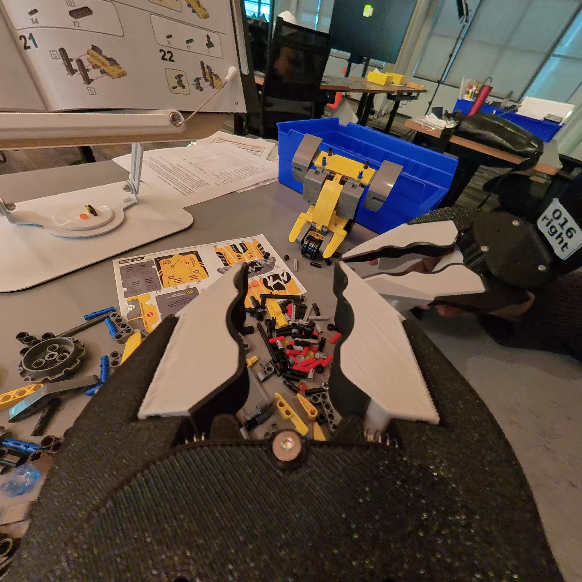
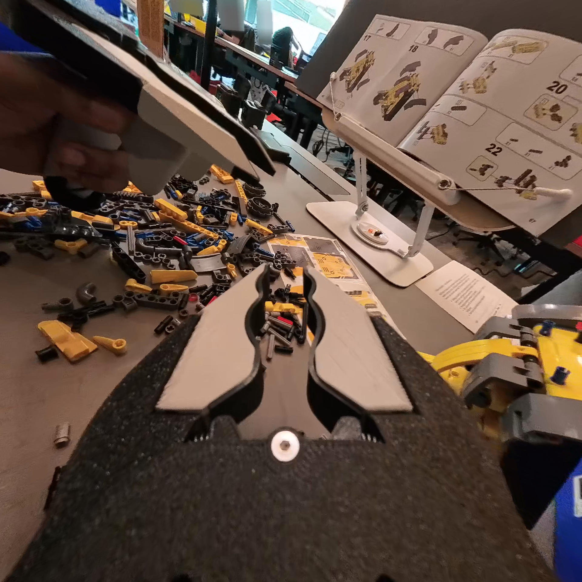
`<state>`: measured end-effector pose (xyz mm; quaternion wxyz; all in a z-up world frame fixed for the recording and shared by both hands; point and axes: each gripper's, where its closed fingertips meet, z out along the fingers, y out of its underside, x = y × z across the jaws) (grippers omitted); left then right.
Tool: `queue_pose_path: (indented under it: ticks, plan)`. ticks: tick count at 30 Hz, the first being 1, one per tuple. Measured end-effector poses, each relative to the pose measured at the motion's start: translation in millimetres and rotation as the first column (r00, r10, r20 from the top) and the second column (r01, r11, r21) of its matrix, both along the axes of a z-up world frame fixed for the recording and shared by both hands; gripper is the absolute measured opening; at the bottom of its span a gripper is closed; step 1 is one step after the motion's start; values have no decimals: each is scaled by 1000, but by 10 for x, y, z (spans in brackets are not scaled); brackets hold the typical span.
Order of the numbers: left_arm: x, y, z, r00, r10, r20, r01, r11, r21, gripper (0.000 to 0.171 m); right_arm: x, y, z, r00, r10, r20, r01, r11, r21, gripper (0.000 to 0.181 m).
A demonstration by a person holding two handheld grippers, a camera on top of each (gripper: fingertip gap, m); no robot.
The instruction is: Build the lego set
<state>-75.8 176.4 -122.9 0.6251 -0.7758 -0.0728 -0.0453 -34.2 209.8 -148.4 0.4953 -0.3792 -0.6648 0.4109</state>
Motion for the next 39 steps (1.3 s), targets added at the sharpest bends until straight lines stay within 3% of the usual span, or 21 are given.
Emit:
queue_pose_path:
  ticks: [12,17,31,35,37,39]
  plan:
    - [-21,12,-44,1000,10,-12,-10,1000,-10,53,2,74,46,1000,3,-1,-3,996,-90,14]
    - [-24,20,-69,1000,9,-10,-9,1000,-15,53,-10,134,53,1000,1,15,1,988,-156,23]
    - [-38,20,-78,1000,8,-6,-8,1000,-15,53,-36,304,89,999,-9,34,19,948,-319,26]
    - [-60,12,-64,1000,15,-8,-15,1000,-10,52,-34,352,118,999,29,41,-7,892,-451,28]
    - [-57,11,-60,1000,11,-1,-11,1000,-8,52,-26,325,124,994,93,49,-49,824,-564,33]
    - [-58,11,-63,1000,12,-5,-12,1000,-10,52,-43,353,75,989,118,84,-29,731,-681,25]
